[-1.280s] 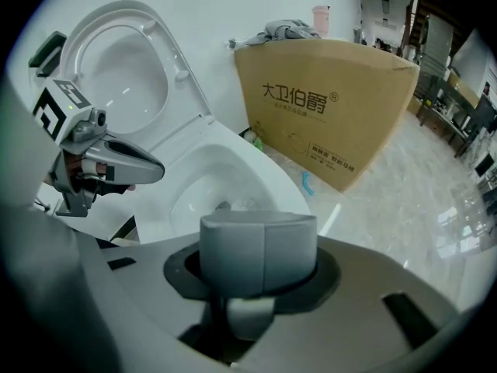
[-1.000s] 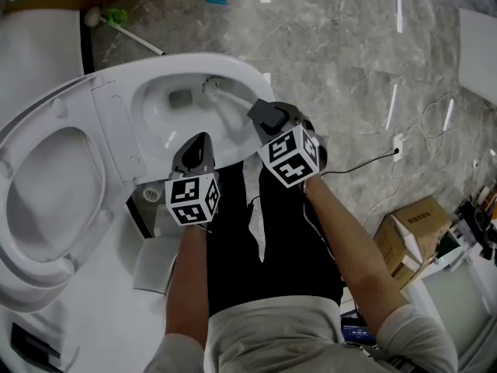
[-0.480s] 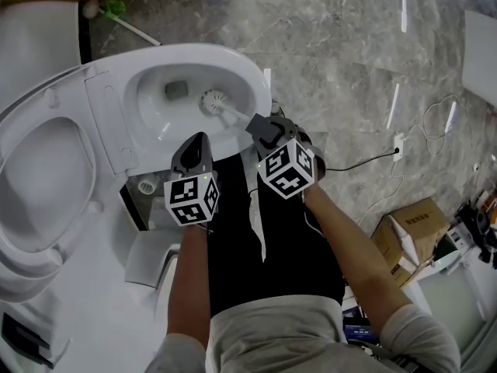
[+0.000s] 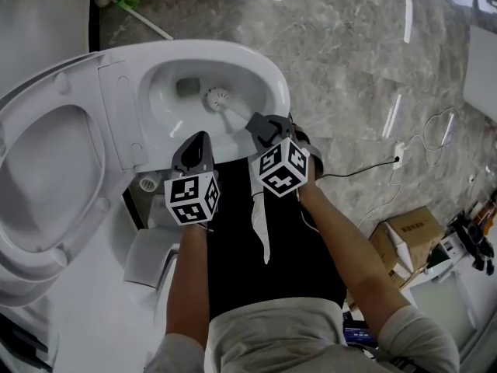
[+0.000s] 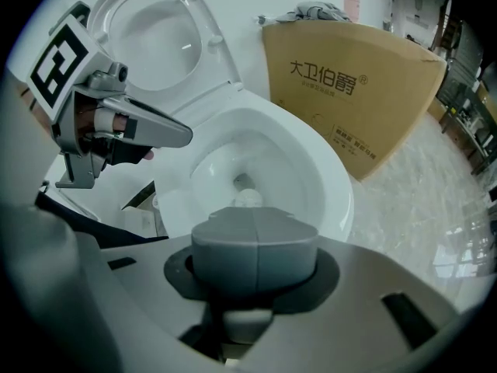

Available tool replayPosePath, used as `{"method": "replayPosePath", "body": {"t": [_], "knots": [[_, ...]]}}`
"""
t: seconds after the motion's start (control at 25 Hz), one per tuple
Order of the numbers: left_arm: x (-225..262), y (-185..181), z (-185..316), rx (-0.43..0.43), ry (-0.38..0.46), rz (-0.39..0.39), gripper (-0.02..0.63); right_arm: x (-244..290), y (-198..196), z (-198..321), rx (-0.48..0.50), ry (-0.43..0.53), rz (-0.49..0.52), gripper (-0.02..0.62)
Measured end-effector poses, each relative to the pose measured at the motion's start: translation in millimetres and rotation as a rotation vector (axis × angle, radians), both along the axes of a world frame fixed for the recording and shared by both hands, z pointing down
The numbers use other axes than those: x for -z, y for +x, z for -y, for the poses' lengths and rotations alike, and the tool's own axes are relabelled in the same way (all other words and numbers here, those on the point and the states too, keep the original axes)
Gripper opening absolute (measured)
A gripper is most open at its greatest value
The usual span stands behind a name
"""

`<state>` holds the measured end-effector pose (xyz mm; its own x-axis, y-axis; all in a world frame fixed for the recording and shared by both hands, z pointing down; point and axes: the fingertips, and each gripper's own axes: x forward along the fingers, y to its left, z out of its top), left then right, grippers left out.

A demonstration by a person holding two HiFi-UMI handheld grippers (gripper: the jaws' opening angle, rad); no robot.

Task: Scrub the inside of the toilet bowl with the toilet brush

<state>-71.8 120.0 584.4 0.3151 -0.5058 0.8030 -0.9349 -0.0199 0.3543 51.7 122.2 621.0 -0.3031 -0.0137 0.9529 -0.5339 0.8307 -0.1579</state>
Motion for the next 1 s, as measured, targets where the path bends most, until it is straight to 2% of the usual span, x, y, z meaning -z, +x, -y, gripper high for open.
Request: {"method": "replayPosePath", "body": {"t": [0.2,0.44,0.84,1.0], "knots": [[-6.9,-26.5,-2.5,0.031,-0.002,-0.007,0.011,-18.5,-24.0,5.7,0.007,0.009,-0.018,0.144],[-14.8,-44.3,-9.1,0.021,-0.014,-0.019,0.011,-35.6,-42.6,17.6,0.01,0.011,-0.047,0.146],[-18.0,-79.5,-6.4,0.053,-0.012,-0.017,0.011,-28.5,-73.1,-0.2,0.092,-0.007,-0.063,0.146],[-18.5,-88.5,-2.5,0.057,-0.01,-0.023,0.011,-22.5,-92.2,-9.0,0.064,-0.021,-0.041,0.146]]}}
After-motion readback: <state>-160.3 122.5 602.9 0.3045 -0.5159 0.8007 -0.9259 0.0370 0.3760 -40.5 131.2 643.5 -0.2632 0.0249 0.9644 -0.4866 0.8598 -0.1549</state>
